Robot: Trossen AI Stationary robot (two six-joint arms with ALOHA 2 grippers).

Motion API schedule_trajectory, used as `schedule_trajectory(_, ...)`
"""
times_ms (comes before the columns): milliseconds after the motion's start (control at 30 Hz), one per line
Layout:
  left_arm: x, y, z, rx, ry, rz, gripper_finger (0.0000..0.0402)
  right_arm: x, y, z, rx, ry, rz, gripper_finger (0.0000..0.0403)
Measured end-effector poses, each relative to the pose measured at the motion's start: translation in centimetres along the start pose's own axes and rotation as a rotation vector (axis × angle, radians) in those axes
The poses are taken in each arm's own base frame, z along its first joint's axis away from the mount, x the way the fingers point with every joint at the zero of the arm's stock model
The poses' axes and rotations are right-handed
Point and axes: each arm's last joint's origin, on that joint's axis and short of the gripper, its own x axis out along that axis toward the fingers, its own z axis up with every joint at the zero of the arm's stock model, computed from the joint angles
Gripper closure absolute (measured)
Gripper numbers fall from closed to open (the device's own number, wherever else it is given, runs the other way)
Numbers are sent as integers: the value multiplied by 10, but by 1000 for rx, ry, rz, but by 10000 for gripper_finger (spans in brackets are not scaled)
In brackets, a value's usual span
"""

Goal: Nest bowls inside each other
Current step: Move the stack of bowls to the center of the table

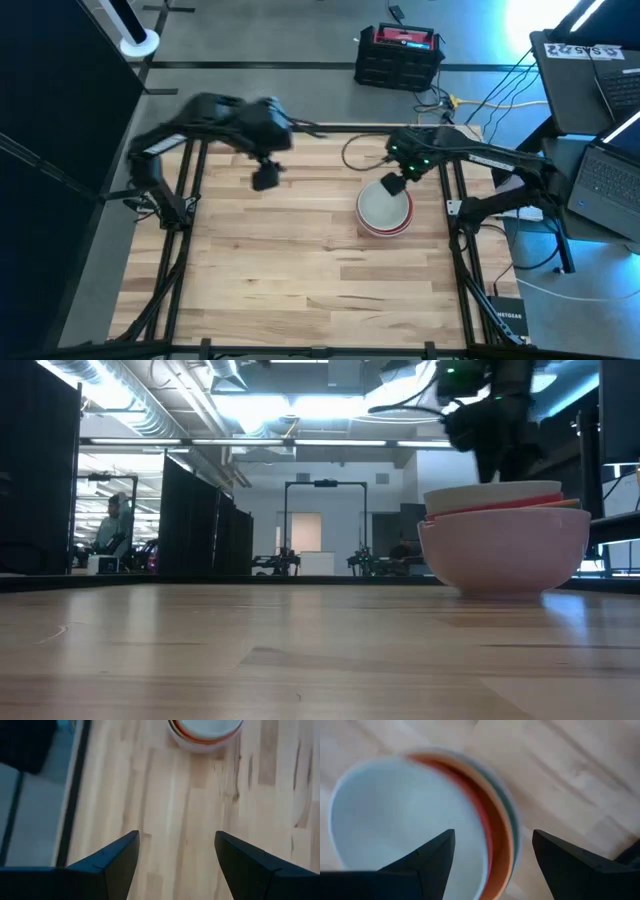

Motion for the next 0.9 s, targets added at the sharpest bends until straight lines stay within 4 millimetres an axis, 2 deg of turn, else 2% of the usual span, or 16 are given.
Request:
schedule_trajectory(133, -38, 7, -18, -1, -101, 25, 158, -6, 7, 12, 38, 28, -26, 150)
schedule_trajectory(333, -78, 13, -43, -8, -195, 65, 158, 1, 10, 6, 71, 146, -77, 150)
schedule_trajectory(433, -89, 14, -50, -5, -222, 73, 158, 4, 14, 7, 78, 145, -77, 150)
schedule_trajectory(900, -101, 12, -60, 6, -240, 71, 158, 45, 18, 14, 82, 260, -113, 153)
